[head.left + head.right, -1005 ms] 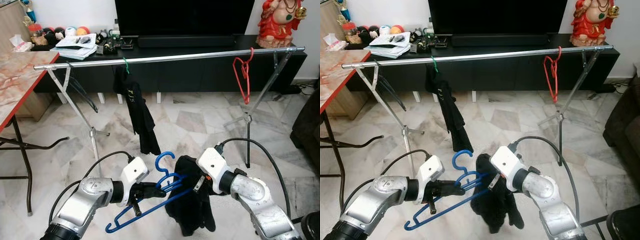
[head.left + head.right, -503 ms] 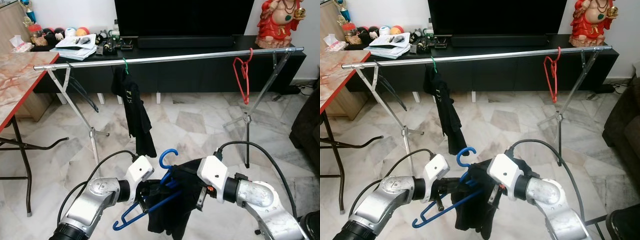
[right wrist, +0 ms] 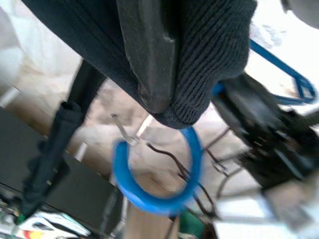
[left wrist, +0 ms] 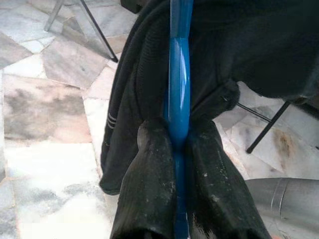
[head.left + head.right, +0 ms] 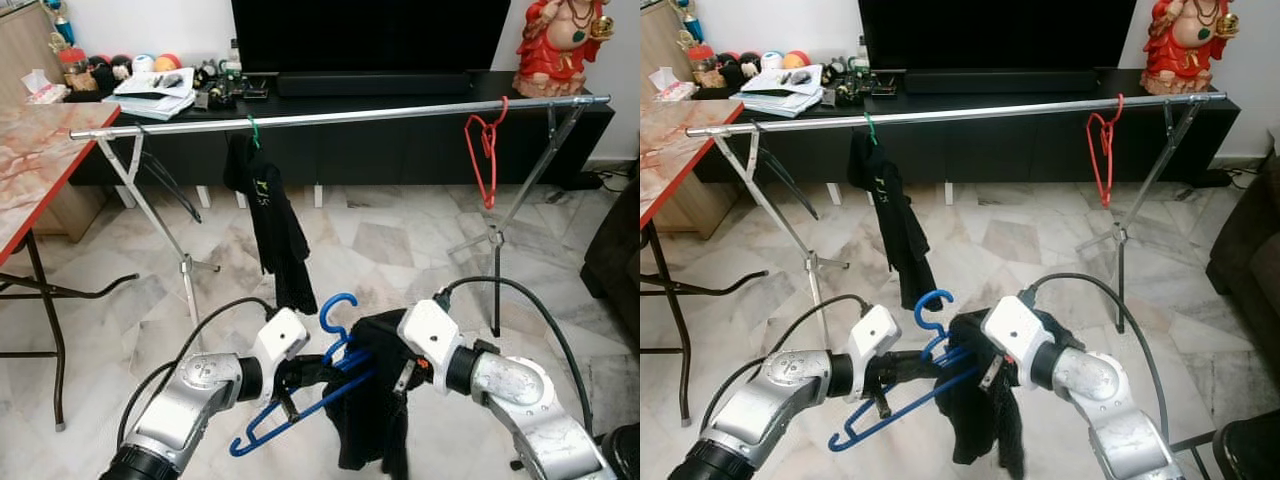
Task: Hang hanger
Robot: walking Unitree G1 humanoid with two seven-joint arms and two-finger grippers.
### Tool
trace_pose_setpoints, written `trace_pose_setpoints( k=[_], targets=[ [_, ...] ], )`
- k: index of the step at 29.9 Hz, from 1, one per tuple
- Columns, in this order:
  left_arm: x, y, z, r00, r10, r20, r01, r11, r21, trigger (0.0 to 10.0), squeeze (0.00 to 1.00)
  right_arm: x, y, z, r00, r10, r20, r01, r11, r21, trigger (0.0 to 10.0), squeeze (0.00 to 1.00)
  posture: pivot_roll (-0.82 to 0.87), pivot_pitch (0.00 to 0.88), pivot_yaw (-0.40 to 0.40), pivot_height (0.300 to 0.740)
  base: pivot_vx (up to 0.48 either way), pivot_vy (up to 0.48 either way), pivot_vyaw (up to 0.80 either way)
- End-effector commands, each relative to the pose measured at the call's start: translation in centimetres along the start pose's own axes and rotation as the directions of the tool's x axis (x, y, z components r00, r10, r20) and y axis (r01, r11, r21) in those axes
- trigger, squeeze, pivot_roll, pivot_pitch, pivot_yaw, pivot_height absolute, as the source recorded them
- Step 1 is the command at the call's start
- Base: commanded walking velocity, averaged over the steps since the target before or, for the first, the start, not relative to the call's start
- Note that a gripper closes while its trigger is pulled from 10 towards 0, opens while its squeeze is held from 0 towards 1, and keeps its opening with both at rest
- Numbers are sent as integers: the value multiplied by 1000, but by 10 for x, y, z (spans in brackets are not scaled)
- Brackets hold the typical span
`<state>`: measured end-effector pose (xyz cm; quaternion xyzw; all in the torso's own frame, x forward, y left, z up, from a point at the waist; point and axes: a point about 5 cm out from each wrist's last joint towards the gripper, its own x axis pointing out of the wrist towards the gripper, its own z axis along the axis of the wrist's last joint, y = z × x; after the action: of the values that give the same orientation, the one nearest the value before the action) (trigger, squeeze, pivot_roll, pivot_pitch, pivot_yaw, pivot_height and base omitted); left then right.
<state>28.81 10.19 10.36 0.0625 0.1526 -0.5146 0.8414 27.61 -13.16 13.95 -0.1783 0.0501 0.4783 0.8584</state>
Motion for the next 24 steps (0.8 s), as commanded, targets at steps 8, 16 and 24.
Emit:
trace_pose_setpoints(
  k=[8, 16, 24],
  targets=[
    [1, 1, 11, 998, 3, 59, -3, 1000, 8, 10000, 0, -1, 2, 0, 999, 38, -37, -40, 998, -44, 10000, 741, -89, 100, 21, 740, 0, 0, 0],
    [3, 1, 14, 996, 12, 86, -12, 1000, -1, 10000, 0, -2, 2, -2, 996, 37, -76, -41, 998, -55, 10000, 1000, -92, 100, 19, 740, 0, 0, 0],
    [3, 4, 15, 994, 34, 102, -34, 999, -6, 10000, 0, -4, 2, -5, 994, 43, -105, -50, 997, -66, 10000, 1000, -94, 98, 16, 740, 0, 0, 0]
  ],
)
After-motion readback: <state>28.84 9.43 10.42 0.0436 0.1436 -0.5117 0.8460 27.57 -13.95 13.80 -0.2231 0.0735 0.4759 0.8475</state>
